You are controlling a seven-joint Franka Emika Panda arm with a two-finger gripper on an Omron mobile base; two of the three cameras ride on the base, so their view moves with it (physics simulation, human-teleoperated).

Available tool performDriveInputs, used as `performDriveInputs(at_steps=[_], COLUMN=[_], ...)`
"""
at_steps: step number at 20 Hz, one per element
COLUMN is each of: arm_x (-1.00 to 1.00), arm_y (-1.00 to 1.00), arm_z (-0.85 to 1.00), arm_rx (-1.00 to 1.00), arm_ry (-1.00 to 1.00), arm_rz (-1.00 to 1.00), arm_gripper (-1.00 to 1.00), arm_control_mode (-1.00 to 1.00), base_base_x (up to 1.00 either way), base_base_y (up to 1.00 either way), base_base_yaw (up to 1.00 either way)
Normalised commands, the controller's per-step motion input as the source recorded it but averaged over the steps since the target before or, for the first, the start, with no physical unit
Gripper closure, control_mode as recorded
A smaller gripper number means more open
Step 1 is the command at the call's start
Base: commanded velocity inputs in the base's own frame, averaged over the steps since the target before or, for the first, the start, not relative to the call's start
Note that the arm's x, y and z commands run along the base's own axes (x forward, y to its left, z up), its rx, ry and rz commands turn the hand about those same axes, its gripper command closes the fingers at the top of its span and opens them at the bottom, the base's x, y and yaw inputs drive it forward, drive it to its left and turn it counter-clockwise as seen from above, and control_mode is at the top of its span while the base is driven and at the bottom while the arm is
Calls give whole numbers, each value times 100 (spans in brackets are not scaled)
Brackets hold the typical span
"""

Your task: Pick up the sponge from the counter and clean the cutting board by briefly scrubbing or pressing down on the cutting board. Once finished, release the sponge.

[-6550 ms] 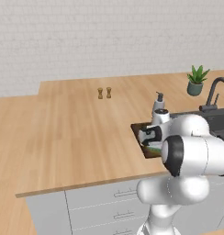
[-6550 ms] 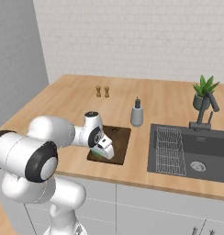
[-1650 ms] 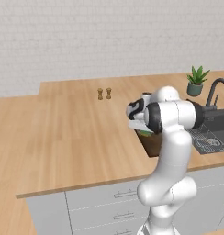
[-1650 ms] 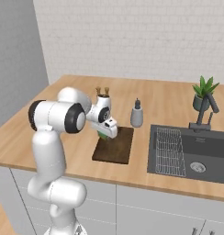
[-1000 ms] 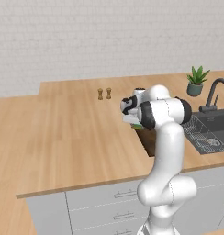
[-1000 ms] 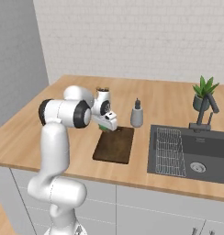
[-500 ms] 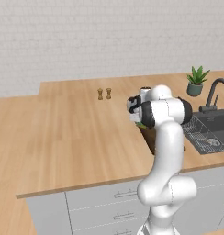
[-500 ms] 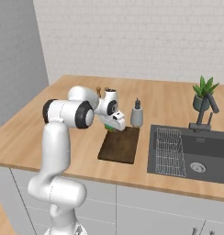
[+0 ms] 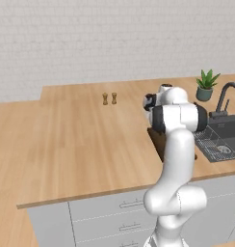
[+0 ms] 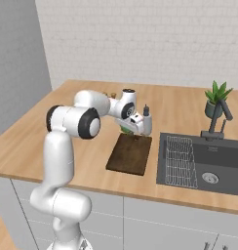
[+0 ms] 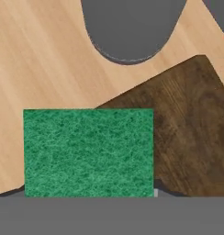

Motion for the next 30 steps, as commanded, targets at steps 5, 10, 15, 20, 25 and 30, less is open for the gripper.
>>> performDriveInputs(at_steps=[5, 10, 15, 20, 25, 30], arm_x=[0, 0, 0, -36, -35, -33], arm_y=[-99, -82, -23, 79, 68, 24], arm_z=[-31, -57, -76, -34, -45, -70], arm_rx=[0, 0, 0, -7, -9, -14], arm_ry=[-11, -5, 0, -2, 0, 3], arm_rz=[0, 0, 0, 0, 0, 0], arm_gripper=[100, 100, 100, 100, 100, 100], arm_control_mode=[-100, -100, -100, -100, -100, -100], base_base_x=[0, 0, 0, 0, 0, 0], base_base_y=[0, 0, 0, 0, 0, 0], base_base_yaw=[0, 0, 0, 0, 0, 0])
